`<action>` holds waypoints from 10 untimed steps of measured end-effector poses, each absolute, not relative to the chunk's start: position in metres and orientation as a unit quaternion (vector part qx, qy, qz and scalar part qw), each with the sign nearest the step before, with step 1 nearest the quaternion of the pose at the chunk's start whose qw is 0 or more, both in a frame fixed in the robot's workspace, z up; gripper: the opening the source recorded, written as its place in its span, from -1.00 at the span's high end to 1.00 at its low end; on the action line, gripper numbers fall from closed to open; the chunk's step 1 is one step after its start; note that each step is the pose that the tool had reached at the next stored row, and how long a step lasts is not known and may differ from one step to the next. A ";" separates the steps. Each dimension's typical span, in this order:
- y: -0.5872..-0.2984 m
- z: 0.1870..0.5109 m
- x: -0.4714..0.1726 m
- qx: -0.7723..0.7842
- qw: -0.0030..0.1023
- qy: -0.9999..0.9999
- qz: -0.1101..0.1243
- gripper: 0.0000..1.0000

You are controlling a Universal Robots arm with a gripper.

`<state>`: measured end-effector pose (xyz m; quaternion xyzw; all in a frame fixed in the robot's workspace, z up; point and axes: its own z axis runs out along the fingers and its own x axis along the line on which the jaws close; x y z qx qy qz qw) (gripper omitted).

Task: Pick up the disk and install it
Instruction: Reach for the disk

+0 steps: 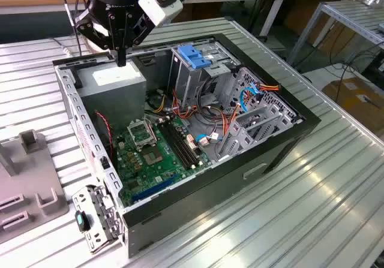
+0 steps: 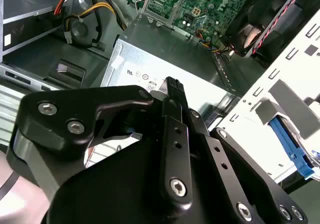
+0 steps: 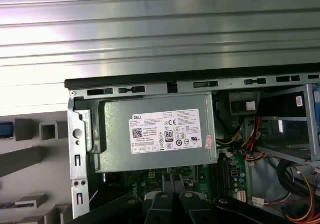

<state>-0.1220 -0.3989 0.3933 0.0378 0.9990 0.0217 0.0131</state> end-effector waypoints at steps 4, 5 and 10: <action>-0.399 0.393 -0.122 0.038 0.013 0.999 0.022 0.79; -0.399 0.393 -0.122 0.038 0.013 0.999 0.022 0.79; -0.399 0.393 -0.122 0.038 0.013 0.999 0.022 0.79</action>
